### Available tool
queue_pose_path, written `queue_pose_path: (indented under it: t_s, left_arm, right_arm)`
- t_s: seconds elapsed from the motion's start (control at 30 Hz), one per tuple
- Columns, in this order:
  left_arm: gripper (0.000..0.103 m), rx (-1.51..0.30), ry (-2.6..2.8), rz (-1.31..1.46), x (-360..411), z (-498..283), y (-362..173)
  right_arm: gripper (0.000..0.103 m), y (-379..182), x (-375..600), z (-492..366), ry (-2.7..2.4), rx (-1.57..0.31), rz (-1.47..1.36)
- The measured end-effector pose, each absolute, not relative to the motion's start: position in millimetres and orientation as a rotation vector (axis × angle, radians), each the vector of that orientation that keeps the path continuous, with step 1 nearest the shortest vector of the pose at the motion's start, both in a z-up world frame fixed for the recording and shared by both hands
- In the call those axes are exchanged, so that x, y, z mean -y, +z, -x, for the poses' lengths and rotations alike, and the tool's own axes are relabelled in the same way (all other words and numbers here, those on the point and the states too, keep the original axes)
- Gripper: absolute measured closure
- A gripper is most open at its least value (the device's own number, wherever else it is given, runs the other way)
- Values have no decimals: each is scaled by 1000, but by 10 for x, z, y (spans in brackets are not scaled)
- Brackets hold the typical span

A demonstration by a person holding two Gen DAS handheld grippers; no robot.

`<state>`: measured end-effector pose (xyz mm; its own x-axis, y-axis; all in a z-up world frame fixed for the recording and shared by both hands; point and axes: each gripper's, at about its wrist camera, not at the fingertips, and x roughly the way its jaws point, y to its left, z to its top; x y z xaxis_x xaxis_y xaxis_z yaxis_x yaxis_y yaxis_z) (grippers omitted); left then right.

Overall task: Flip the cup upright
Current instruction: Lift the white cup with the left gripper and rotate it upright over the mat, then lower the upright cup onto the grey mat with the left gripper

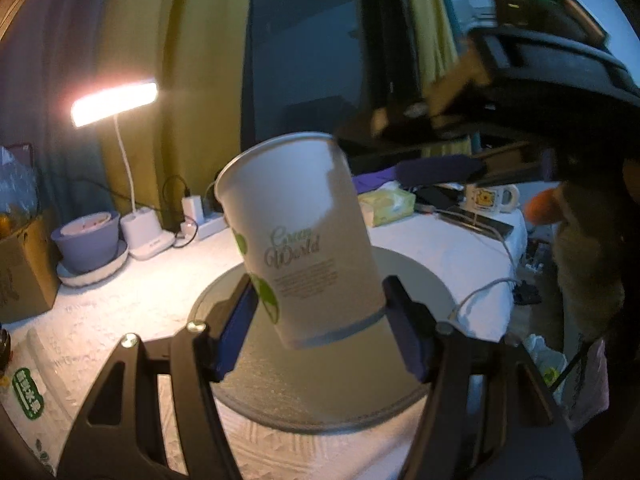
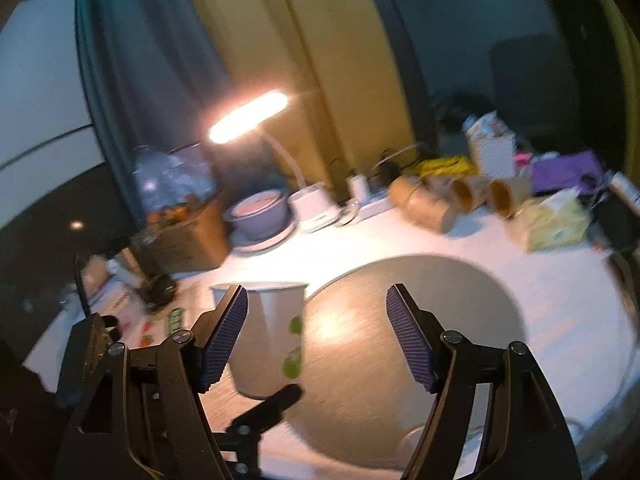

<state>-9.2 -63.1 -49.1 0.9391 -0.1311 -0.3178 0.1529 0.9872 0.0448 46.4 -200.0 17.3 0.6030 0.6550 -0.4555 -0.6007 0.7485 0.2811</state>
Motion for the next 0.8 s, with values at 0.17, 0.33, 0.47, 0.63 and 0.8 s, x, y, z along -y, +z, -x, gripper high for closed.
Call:
queue_pose_path:
  t_s: [0.17, 0.33, 0.47, 0.63, 0.8]
  left_arm:
    - [38, -307, -159, -101, 718, 157, -547]
    - [38, -305, -173, -106, 742, 142, -565]
    - [38, -280, -190, -129, 775, 179, -580]
    - [38, -244, -217, -162, 831, 262, -587]
    - [38, -253, -221, -156, 823, 253, -590]
  right_arm:
    - [28, 70, 1964, -478, 795, -627, -130]
    - [25, -32, 1902, -508, 830, -689, -143]
    - [25, -66, 1867, -529, 856, -712, -149]
    - [25, -97, 1856, -543, 890, -730, -163]
    - [29, -95, 1836, -542, 893, -723, -152]
